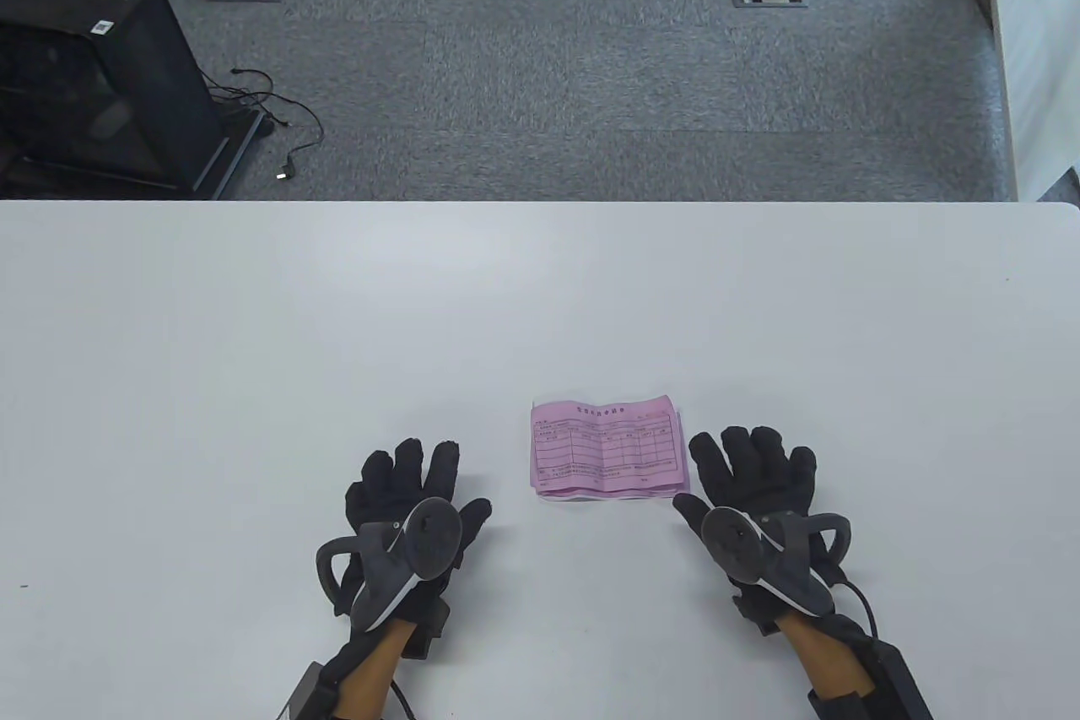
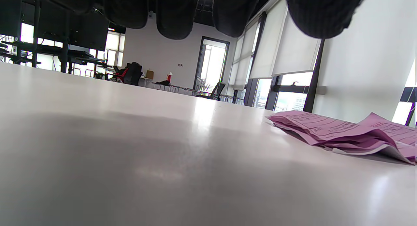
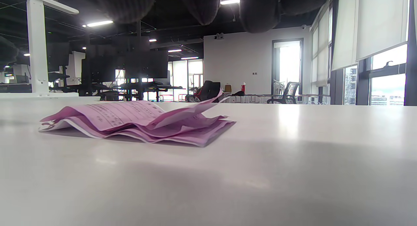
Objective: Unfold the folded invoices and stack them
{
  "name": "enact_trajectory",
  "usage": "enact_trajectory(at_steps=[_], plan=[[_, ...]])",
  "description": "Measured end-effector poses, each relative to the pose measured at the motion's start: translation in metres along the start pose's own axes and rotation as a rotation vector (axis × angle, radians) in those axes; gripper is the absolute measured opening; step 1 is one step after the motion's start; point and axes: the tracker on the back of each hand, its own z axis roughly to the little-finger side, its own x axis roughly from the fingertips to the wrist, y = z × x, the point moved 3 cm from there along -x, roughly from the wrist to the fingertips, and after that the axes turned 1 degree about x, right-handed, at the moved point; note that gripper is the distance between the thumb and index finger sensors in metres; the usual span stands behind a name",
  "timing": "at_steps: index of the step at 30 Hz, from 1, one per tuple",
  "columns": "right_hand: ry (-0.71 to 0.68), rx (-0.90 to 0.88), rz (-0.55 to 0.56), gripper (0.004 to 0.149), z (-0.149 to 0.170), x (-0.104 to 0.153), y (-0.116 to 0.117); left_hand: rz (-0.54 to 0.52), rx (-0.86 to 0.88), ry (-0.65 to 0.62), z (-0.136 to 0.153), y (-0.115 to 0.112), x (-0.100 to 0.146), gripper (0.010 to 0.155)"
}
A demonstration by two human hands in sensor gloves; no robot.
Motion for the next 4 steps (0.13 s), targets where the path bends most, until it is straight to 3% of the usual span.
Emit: enact_trajectory(at_steps=[4], plan=[[-0.001,0.022,-0.003,0.069,-0.0007,0.0015,0.0007,0.002,0.003,0.000,0.0001,-0.0004,0.0015,0.075]])
